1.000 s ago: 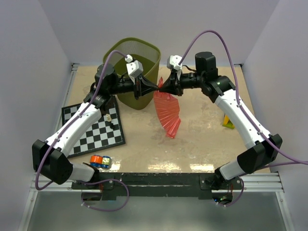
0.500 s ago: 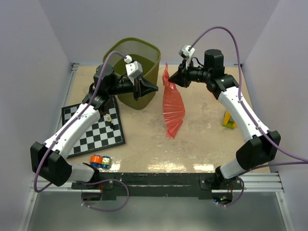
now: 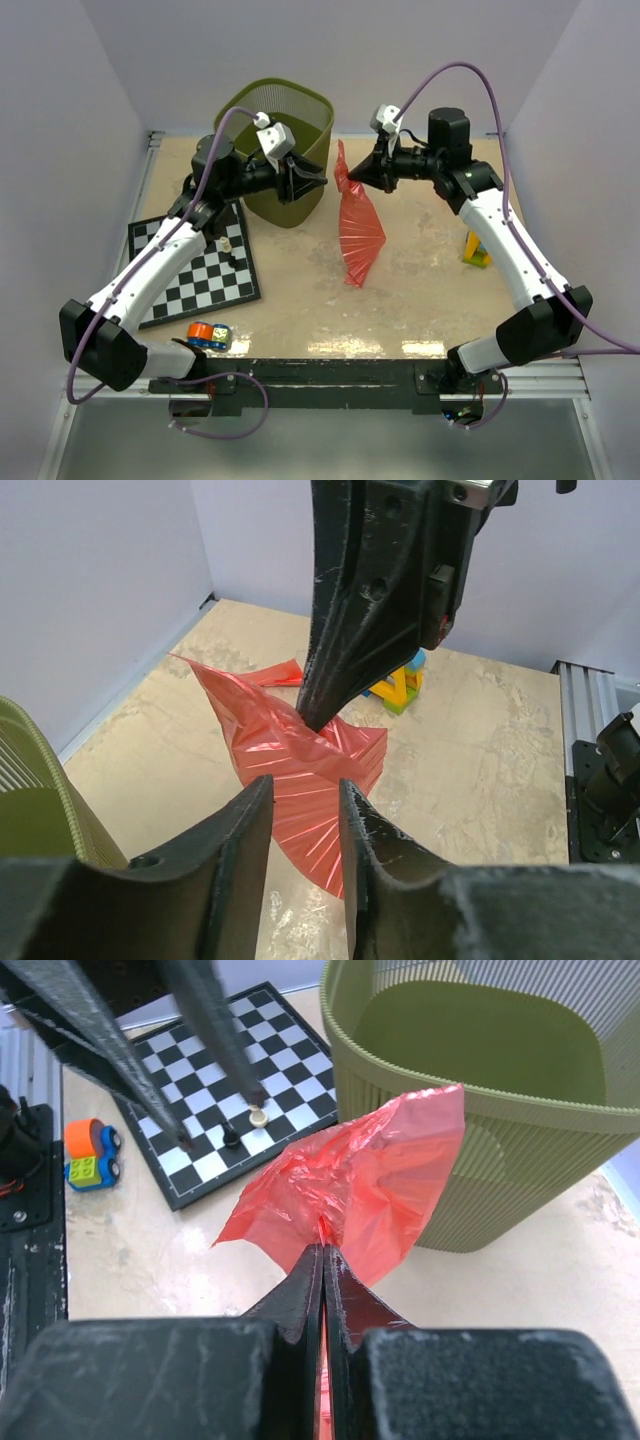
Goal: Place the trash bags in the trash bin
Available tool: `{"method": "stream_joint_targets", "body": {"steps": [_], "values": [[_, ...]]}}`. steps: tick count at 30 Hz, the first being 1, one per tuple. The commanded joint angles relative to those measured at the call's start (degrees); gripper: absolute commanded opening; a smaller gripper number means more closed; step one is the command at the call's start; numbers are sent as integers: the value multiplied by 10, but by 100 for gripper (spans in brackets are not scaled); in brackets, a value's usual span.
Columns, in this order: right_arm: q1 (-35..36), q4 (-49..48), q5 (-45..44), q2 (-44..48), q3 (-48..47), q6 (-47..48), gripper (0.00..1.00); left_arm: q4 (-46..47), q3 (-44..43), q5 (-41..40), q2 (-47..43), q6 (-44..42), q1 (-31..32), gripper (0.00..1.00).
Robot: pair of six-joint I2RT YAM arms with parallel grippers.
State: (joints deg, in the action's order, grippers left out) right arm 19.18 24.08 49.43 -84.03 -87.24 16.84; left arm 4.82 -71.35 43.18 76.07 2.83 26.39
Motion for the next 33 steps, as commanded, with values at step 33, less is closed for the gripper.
{"method": "stream_joint_targets", "body": {"steps": [33], "values": [[2,-1,33,30,18,25,0,106,-38,52,77,113,7,10]]}}
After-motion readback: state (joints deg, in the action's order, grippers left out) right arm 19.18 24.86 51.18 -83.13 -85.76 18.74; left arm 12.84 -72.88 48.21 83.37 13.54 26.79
